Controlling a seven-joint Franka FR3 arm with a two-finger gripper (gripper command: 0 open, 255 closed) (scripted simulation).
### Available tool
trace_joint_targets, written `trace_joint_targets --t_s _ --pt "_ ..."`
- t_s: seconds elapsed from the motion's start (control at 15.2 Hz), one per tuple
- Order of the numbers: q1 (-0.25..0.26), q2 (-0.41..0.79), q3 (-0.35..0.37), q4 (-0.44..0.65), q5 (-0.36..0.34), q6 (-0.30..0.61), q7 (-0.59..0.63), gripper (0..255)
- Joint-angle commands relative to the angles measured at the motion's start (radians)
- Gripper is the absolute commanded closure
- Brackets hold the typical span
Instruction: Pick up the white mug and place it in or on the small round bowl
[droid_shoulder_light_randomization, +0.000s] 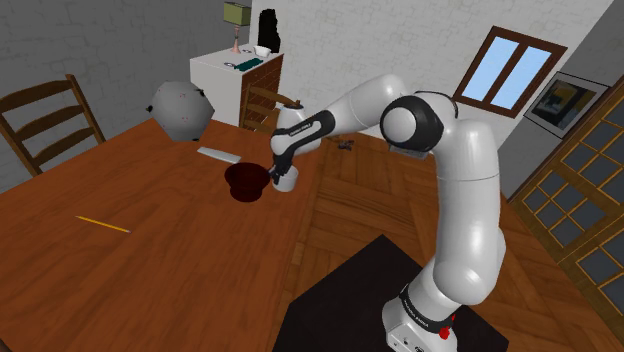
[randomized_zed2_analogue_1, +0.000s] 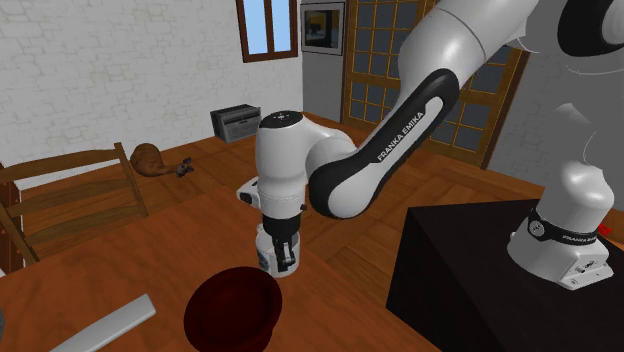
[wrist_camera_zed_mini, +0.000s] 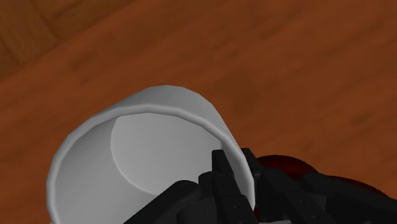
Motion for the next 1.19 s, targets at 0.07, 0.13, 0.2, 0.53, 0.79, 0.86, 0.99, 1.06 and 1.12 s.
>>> trace_joint_targets --t_s 0.07,0.13,0.2,0.53,0.79,0.86,0.99,1.06,1.12 --pt "0.001 -0.028 -0.001 0.003 -0.001 -0.031 -0.001 255" --pt "0.001 -0.037 -0.001 0.003 -0.001 -0.04 -0.001 255" --pt "0.001 -0.046 -0.001 0.004 -0.001 -0.05 -0.001 255" --pt "0.002 -0.088 -0.002 0.012 -0.002 -0.1 -0.002 255" --pt "0.003 -0.119 -0.003 0.022 -0.003 -0.141 -0.002 255" --pt "0.003 -0.127 -0.003 0.025 -0.004 -0.151 -0.002 255" --pt "0.003 -0.141 -0.003 0.031 -0.004 -0.172 -0.003 255" --pt "0.003 -0.148 -0.003 0.035 -0.004 -0.183 -0.003 255" --pt "0.003 -0.155 -0.003 0.039 -0.004 -0.194 -0.003 255"
